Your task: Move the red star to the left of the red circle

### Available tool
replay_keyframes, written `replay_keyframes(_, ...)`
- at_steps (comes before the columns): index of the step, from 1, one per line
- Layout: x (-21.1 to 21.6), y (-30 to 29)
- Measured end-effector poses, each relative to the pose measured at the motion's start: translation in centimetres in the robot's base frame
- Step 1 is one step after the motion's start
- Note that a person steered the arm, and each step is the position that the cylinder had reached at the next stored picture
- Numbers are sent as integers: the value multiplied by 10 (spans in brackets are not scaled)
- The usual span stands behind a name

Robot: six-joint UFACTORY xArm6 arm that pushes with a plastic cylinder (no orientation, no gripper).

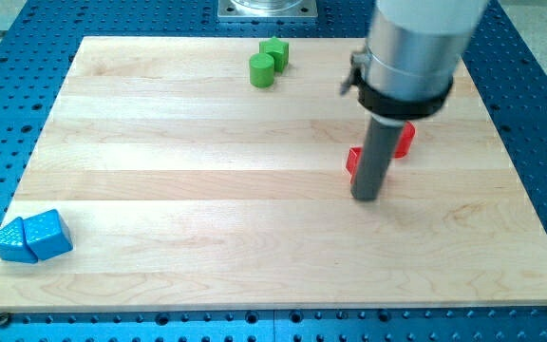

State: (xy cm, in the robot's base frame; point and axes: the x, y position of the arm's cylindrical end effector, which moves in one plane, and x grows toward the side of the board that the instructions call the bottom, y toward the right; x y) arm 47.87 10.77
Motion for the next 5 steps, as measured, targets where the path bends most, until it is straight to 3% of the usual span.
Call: replay_keyframes(5,-13,12)
